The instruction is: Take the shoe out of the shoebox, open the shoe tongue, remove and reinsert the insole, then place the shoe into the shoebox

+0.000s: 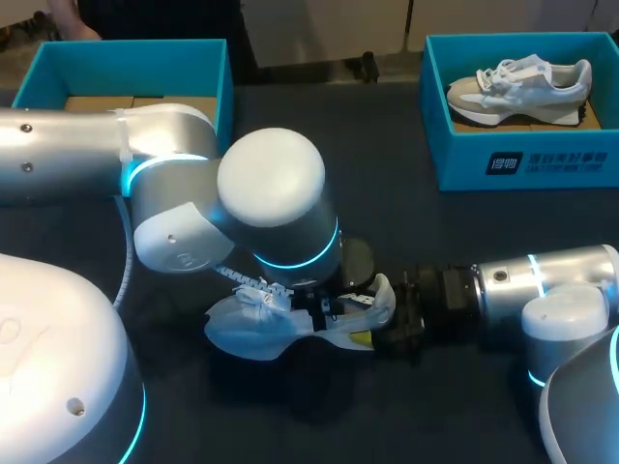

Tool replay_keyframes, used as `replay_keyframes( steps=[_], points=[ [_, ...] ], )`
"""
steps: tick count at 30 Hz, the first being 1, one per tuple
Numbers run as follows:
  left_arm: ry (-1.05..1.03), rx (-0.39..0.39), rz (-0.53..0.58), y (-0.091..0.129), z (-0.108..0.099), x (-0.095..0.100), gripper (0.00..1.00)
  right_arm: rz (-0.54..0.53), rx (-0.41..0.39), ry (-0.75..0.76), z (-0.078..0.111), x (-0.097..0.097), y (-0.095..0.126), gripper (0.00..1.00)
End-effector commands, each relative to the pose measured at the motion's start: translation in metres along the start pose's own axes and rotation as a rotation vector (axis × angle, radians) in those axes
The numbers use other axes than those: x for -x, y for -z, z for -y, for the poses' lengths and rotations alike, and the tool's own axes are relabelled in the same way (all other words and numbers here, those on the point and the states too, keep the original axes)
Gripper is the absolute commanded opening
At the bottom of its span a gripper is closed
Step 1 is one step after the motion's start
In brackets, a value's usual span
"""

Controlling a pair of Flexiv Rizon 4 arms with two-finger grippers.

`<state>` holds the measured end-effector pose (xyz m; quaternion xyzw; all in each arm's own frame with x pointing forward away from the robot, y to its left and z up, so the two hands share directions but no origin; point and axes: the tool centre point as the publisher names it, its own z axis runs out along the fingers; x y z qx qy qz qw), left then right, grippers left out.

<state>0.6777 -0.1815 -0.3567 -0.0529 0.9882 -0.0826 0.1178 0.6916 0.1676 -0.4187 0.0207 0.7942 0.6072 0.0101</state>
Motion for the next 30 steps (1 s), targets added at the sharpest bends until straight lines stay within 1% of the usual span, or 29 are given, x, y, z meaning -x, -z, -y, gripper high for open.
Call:
replay_keyframes(
  steps=[1,10,18,22,30],
  points=[
    [0.011,-0.012,0.015,0.005,0.012,-0.004,0.0,0.002,-0.004,0.001,-0.001,-0.001,-0.002,0.0],
    [0.02,-0.049,0.041,0.014,0.023,-0.007,0.0,0.002,-0.004,0.001,-0.001,-0.001,-0.002,0.0],
    [0.067,-0.069,0.073,0.018,0.037,0.009,0.0,0.002,-0.004,0.001,-0.001,-0.001,-0.002,0.0],
    [0.083,-0.081,0.073,0.02,0.04,0.012,0.0,0.002,-0.004,0.001,-0.001,-0.001,-0.002,0.0],
    [0.072,-0.106,0.09,0.031,0.047,0.007,0.0,0.002,-0.004,0.001,-0.001,-0.001,-0.002,0.0]
  ],
)
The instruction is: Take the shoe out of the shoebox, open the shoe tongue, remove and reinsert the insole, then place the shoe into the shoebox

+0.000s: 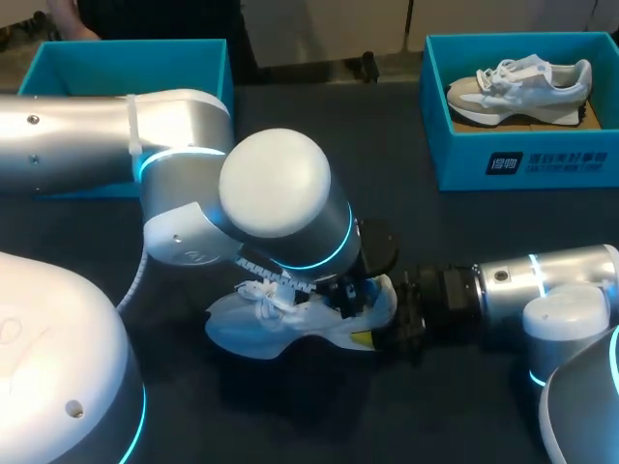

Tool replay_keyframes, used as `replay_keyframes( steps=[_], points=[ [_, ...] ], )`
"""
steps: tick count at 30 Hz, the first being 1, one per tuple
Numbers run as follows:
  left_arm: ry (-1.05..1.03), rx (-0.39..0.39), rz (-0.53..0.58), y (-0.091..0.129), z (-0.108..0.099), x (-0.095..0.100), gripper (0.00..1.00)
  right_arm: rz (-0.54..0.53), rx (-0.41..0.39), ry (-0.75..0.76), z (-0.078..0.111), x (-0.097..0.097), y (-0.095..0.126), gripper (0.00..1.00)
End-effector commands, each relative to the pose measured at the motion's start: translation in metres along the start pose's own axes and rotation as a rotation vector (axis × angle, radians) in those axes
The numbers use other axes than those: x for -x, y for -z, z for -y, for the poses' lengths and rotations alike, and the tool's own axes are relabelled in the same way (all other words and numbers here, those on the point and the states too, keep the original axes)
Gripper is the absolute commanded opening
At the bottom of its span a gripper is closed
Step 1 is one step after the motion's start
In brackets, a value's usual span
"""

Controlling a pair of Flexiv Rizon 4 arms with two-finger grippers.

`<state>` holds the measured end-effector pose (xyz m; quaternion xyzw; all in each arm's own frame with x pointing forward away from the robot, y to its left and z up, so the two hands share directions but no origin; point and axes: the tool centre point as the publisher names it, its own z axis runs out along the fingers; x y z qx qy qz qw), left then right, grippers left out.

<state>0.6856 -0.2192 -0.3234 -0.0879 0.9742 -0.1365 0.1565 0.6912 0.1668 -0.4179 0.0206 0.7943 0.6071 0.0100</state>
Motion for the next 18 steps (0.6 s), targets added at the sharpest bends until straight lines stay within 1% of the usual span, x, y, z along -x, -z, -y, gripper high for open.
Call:
replay_keyframes(
  steps=[1,4,7,11,12,13,14,17,18],
  points=[
    [-0.007,-0.002,0.011,0.006,0.005,-0.004,0.0,0.002,-0.003,0.001,0.0,-0.001,-0.003,0.0],
    [-0.019,0.011,0.021,0.003,0.008,-0.005,0.0,0.002,-0.003,0.001,0.0,-0.001,-0.003,0.0],
    [-0.024,0.026,0.022,-0.001,0.006,-0.006,0.0,0.002,-0.003,0.001,0.0,-0.001,-0.003,0.0],
    [-0.022,0.037,0.025,0.002,-0.006,-0.005,0.0,0.002,-0.003,0.001,0.0,-0.001,-0.003,0.0],
    [-0.022,0.037,0.027,0.003,-0.008,-0.004,0.18,0.002,-0.003,0.001,0.0,-0.001,-0.003,0.0],
    [-0.022,0.038,0.028,0.004,-0.009,-0.004,0.25,0.002,-0.003,0.001,0.0,-0.001,-0.003,0.0],
    [-0.024,0.039,0.031,0.006,-0.011,-0.004,0.31,0.002,-0.003,0.001,0.0,-0.001,-0.003,0.0],
    [-0.031,0.042,0.044,0.011,-0.017,-0.005,0.35,0.002,-0.003,0.001,0.0,-0.001,-0.003,0.0],
    [-0.04,0.041,0.046,0.014,-0.019,-0.006,0.4,0.002,-0.003,0.001,0.0,-0.001,-0.003,0.0]
  ],
)
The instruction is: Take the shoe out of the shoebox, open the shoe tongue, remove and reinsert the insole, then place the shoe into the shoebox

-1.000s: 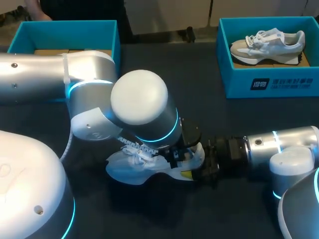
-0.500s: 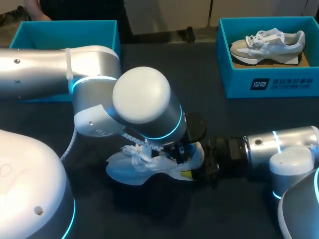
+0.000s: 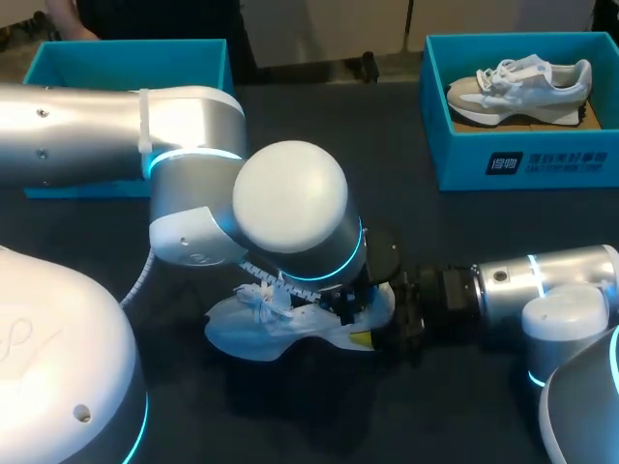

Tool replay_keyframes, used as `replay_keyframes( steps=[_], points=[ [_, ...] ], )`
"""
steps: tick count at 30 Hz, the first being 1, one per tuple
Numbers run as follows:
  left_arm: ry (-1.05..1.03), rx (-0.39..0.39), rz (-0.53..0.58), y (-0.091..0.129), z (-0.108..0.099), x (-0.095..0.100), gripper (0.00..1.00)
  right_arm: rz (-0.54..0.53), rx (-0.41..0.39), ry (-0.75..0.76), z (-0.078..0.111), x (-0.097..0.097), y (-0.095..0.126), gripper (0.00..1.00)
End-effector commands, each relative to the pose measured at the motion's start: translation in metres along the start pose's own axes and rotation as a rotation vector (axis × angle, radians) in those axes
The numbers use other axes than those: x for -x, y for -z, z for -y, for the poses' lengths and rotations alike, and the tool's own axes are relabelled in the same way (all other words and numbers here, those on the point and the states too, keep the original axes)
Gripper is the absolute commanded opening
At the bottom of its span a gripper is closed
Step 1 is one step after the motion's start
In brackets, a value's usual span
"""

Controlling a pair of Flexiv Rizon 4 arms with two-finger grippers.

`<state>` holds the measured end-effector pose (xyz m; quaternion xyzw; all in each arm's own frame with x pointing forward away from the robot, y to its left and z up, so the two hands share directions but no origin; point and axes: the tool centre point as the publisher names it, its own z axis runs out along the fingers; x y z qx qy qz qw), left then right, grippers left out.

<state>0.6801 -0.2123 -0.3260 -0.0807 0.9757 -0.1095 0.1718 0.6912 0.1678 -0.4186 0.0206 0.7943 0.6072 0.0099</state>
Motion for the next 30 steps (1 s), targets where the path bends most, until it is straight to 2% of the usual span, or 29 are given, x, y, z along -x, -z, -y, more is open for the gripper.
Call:
replay_keyframes(
  steps=[1,9,17,25,27,30],
  points=[
    [-0.018,-0.01,0.023,0.014,-0.013,-0.002,0.41,0.002,-0.003,0.001,0.0,-0.001,-0.002,0.0],
    [-0.046,-0.014,0.072,0.023,-0.019,-0.009,0.44,0.002,-0.003,0.001,0.0,-0.001,-0.002,0.0],
    [-0.154,-0.029,0.129,0.033,-0.013,-0.008,0.53,0.002,-0.003,0.001,0.0,-0.001,-0.002,0.0],
    [-0.204,-0.059,0.131,0.036,-0.008,-0.009,0.53,0.002,-0.003,0.001,0.0,-0.001,-0.002,0.0],
    [-0.215,-0.064,0.14,0.035,-0.006,-0.008,0.49,0.002,-0.003,0.001,0.0,-0.001,-0.002,0.0],
    [-0.236,-0.068,0.157,0.033,-0.004,-0.008,0.52,0.002,-0.003,0.001,0.0,-0.001,-0.002,0.0]
  ],
)
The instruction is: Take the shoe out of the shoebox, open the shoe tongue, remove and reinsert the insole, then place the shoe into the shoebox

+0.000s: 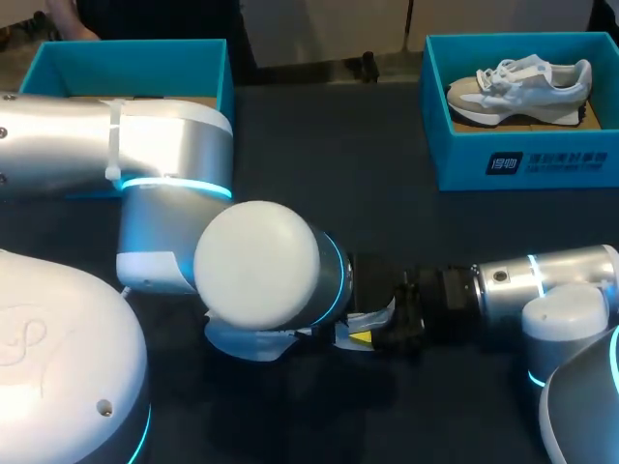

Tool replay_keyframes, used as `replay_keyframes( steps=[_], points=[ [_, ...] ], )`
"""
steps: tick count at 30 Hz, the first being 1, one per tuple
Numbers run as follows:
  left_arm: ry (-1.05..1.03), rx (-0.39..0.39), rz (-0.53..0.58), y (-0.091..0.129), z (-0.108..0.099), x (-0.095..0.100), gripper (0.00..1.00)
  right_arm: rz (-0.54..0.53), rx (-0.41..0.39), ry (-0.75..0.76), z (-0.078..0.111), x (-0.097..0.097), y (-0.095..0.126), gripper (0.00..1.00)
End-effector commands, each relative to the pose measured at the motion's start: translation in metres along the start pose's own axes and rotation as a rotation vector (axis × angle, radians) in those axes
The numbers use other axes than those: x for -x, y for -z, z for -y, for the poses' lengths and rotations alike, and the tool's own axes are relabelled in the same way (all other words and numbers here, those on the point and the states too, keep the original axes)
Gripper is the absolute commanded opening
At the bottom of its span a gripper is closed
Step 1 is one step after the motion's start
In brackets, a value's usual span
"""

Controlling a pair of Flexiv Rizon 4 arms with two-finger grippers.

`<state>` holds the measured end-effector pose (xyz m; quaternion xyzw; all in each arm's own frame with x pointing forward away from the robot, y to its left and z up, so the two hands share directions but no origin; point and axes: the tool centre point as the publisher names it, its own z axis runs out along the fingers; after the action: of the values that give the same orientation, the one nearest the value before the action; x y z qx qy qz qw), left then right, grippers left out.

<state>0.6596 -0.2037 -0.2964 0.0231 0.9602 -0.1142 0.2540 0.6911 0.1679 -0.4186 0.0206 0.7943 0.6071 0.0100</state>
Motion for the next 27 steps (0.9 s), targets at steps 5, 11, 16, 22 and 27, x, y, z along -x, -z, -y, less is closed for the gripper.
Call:
replay_keyframes(
  steps=[5,11,16,22,27],
  points=[
    [-0.073,-0.03,0.01,-0.0052,0.0044,0.0015,0.64,0.002,-0.003,0.001,-0.0004,-0.001,-0.0019,0.0],
    [-0.053,-0.033,-0.036,-0.0103,0.0091,0.0035,1.0,0.002,-0.003,0.001,-0.0004,-0.001,-0.0019,0.0],
    [-0.06,0.039,-0.086,-0.0118,0.0095,0.0049,1.0,0.002,-0.003,0.001,-0.0004,-0.001,-0.0019,0.0],
    [-0.06,0.039,-0.086,-0.0118,0.0095,0.0049,1.0,0.002,-0.003,0.001,-0.0004,-0.001,-0.0019,0.0],
    [-0.087,-0.038,-0.013,-0.0084,0.0097,-0.0029,1.0,0.002,-0.003,0.001,-0.0004,-0.001,-0.0019,0.0]
  ],
)
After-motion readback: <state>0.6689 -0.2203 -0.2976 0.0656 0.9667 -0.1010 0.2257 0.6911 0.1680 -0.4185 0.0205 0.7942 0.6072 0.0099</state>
